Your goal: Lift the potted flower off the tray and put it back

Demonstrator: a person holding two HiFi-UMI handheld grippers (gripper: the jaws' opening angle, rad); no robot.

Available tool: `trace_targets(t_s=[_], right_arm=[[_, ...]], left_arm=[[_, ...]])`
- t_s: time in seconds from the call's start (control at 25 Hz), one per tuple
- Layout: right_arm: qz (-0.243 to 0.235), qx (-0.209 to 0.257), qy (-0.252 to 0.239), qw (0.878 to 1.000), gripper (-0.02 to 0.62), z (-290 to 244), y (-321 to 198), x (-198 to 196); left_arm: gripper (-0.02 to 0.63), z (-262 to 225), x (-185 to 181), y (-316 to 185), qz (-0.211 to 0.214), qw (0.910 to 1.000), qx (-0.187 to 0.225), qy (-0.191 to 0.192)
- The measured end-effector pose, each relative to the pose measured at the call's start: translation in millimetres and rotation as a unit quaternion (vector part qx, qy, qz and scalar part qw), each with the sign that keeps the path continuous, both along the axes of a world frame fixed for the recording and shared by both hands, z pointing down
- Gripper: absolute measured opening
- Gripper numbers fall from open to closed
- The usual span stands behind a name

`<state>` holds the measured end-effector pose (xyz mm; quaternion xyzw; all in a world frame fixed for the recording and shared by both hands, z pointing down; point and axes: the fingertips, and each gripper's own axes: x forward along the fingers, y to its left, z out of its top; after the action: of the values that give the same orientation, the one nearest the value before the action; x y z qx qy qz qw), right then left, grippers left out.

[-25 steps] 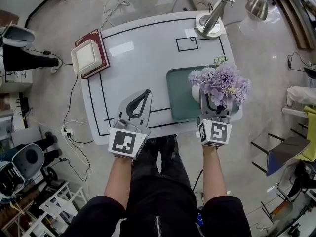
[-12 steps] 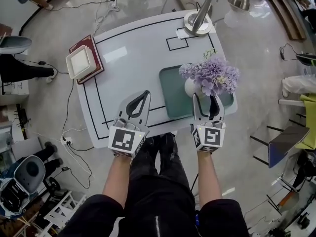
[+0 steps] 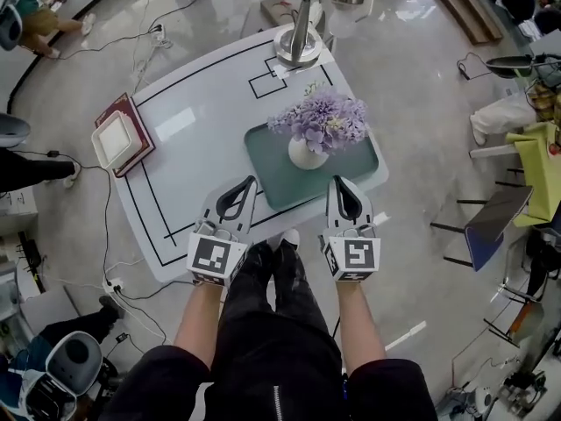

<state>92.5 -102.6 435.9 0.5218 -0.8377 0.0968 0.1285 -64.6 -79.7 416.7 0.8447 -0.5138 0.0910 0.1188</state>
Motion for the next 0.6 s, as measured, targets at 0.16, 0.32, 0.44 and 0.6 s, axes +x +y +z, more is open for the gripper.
trace_targets(t_s=[0.16,0.32,0.44,0.6], right_arm=[[0.008,-0.019,-0.034,0.999,0.006,-10,15,7],[0.011,-0.022,-0.04,0.999,0.006,-18,33,6],[0.016,-0.018,-0.04,0.999,0.006,-27,45,7],[0.021,-0.003,-0.039,0.999,0.006,-45,50,6]], left_arm=[[0.005,-1,12,6,0.03,0.9995,0.01,0.0],[0.005,-5,20,11,0.049,0.9987,0.009,0.01],[0.005,-11,26,19,0.065,0.9978,0.012,0.009],[0.004,-16,32,27,0.082,0.9965,0.015,0.008]])
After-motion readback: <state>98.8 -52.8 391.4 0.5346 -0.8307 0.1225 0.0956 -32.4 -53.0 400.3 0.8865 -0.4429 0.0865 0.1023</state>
